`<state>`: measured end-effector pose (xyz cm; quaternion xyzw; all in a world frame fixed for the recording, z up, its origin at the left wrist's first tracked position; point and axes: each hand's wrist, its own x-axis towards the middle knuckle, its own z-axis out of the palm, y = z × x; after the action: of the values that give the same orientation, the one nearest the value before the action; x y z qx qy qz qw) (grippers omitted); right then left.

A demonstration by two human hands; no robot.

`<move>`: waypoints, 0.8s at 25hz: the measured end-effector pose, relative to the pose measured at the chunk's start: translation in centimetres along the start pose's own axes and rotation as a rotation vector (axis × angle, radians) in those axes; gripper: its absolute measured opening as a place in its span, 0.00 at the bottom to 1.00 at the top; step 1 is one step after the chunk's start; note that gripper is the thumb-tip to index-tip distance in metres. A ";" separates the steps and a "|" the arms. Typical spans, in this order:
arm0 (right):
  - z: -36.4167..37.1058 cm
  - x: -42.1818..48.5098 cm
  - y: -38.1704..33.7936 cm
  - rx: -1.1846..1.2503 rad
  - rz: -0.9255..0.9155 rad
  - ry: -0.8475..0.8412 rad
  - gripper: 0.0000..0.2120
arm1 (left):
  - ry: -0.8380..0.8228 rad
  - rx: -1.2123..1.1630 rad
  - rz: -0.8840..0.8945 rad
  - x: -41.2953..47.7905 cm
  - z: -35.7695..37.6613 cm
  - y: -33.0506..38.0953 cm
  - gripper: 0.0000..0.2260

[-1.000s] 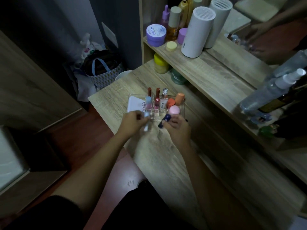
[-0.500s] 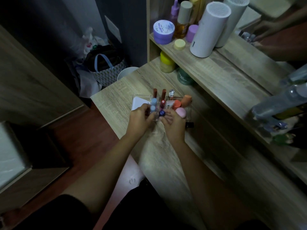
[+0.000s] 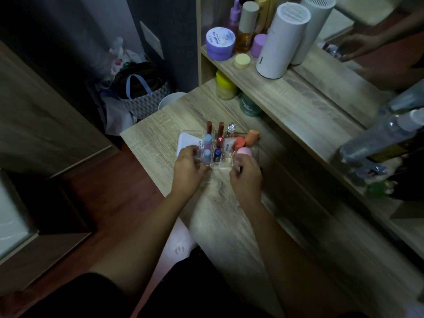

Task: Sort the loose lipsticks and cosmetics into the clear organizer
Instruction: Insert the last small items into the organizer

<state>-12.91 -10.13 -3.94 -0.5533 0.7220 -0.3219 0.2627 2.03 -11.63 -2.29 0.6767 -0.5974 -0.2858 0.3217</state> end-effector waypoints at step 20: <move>-1.8 1.5 0.0 0.305 -0.048 0.013 0.12 | -0.392 0.543 0.232 -6.4 3.1 -6.1 0.28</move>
<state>-14.61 -11.22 -2.80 -0.5221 0.6530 -0.4374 0.3311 2.67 -5.06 -8.96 0.5975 -0.7749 -0.2026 0.0393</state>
